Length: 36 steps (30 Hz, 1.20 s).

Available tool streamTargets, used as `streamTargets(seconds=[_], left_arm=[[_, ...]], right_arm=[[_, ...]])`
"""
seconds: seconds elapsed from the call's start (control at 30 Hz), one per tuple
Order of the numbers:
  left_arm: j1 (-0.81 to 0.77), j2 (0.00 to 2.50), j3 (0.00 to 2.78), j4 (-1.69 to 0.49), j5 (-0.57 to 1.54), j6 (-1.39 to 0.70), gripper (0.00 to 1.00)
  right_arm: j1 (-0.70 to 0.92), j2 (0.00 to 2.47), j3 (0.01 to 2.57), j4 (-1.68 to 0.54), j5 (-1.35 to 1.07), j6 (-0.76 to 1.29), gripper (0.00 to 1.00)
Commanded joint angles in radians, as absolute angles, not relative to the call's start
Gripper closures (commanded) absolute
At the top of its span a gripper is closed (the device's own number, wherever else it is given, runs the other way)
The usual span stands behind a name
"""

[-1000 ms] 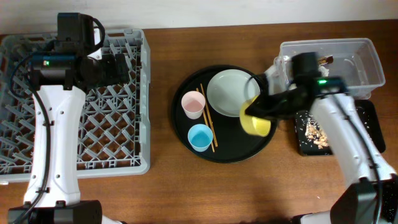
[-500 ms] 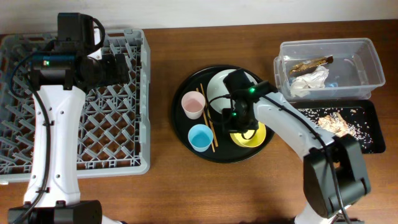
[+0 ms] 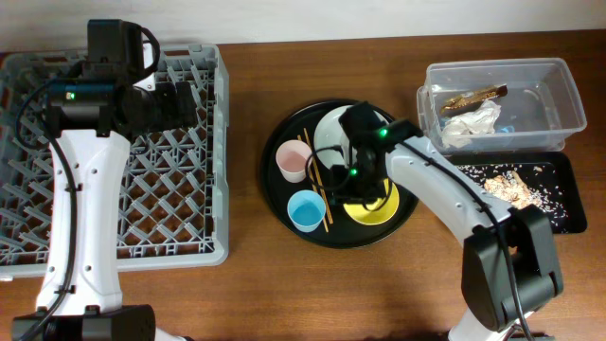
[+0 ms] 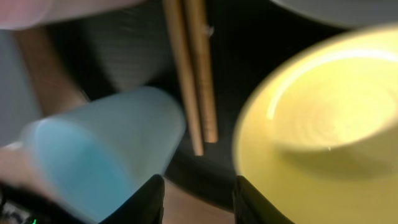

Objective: Sort waste into correct bins and load items into the dishwasher rack

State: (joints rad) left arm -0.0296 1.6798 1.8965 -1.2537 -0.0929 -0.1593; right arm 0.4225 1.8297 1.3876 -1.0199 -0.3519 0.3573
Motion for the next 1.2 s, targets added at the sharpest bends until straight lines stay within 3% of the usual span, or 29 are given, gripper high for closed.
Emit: streamTargets(seconds=[0.0, 0.13, 0.3, 0.4, 0.67, 0.7, 0.8, 1.0, 1.17], left_arm=[[-0.030, 1.689, 1.912, -1.271, -0.026, -0.171, 0.00], [-0.030, 1.689, 1.912, -1.278, 0.112, -0.171, 0.01], [-0.057, 1.708, 1.877, -1.277, 0.233, -0.182, 0.01], [-0.109, 1.743, 1.833, -1.265, 0.233, -0.270, 0.02], [-0.257, 1.899, 1.828, -1.184, 0.233, -0.303, 0.05], [-0.269, 1.913, 1.828, -1.175, 0.233, -0.303, 0.05], [-0.282, 1.928, 1.828, -1.163, 0.232, -0.323, 0.06], [-0.247, 1.928, 1.830, -1.158, 0.233, -0.377, 0.06], [-0.137, 1.908, 1.835, -1.191, 0.262, -0.392, 0.06]], right_arm=[[0.377, 1.772, 1.574, -1.132, -0.416, 0.234, 0.62], [0.242, 1.753, 1.774, -1.295, -0.408, 0.173, 0.57], [0.068, 1.755, 1.837, -1.345, -0.408, 0.118, 0.39], [0.020, 1.757, 1.836, -1.353, -0.412, 0.108, 0.38], [0.099, 1.758, 1.836, -1.340, -0.429, 0.109, 0.37], [0.115, 1.758, 1.835, -1.329, -0.429, 0.113, 0.32], [0.156, 1.763, 1.834, -1.276, -0.426, 0.187, 0.34], [0.290, 1.850, 1.833, -1.113, -0.406, 0.308, 0.49], [0.395, 1.996, 1.833, -1.008, -0.376, 0.381, 0.50]])
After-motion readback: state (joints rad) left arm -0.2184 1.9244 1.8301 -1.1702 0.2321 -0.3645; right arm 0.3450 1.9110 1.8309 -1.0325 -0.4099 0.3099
